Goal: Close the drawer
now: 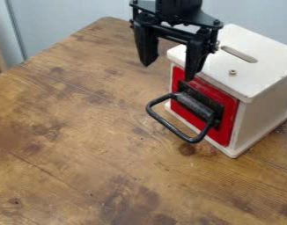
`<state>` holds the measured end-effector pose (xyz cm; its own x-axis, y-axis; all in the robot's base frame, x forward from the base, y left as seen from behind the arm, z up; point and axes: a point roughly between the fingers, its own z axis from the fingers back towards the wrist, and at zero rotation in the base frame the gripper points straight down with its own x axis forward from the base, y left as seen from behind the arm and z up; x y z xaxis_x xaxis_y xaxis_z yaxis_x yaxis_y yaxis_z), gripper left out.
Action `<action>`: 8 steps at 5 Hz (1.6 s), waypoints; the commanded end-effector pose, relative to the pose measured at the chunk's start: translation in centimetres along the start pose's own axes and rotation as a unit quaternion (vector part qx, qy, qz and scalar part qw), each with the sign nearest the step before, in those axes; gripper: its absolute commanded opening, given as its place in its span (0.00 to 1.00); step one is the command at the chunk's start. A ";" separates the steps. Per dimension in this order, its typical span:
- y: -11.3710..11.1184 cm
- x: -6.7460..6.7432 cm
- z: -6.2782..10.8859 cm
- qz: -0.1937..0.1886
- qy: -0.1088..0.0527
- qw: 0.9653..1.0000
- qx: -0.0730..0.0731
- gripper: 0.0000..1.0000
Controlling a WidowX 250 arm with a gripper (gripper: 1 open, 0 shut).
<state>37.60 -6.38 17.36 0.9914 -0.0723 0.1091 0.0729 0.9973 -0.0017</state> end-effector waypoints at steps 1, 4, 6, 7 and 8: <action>0.3 -0.5 1.6 0.010 -0.023 1.000 0.002 1.00; 4.6 -0.5 3.2 -0.049 -0.038 0.998 -0.003 1.00; 3.3 0.3 3.1 -0.072 -0.048 0.996 -0.004 1.00; 2.5 1.1 2.6 -0.052 -0.041 0.998 -0.004 1.00; 1.9 1.3 1.0 -0.055 -0.025 0.998 -0.006 1.00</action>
<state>39.01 -4.01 16.06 0.9829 -0.1632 0.0848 0.1642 0.9864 -0.0050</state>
